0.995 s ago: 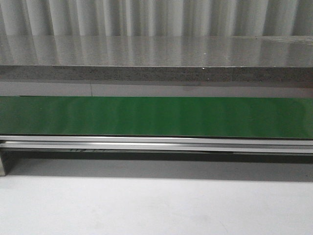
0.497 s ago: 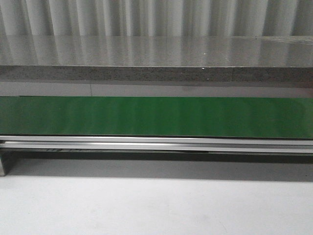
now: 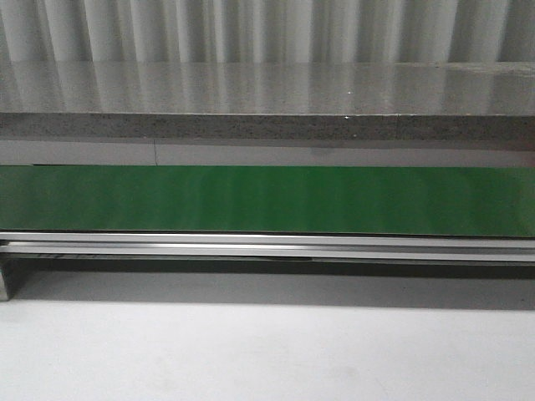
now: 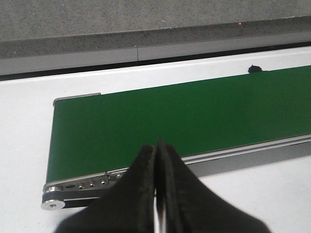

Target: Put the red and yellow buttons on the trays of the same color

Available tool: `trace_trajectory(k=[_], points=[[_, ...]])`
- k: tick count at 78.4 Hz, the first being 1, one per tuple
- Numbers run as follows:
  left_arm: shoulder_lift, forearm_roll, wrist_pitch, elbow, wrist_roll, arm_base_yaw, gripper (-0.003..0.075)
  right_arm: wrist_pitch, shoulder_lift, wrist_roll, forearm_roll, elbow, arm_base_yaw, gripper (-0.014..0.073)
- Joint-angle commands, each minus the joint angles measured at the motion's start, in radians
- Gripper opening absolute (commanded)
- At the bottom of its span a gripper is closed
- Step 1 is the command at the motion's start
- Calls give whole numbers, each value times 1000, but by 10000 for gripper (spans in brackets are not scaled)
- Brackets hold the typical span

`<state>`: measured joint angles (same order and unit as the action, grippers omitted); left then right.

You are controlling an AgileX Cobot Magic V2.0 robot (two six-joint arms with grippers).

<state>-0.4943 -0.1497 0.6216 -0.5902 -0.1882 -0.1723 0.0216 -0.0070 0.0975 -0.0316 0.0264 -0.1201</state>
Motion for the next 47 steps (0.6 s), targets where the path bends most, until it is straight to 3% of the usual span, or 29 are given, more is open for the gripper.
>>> trace_trajectory(k=[1,47], points=[[-4,-12,-71,-27,1,-5,-20,-59,-22,1,2,-17,-8,-66],[-4,-12,-73,-27,1,-5,-20,-86,-20,1,2,-18,-8,-66]])
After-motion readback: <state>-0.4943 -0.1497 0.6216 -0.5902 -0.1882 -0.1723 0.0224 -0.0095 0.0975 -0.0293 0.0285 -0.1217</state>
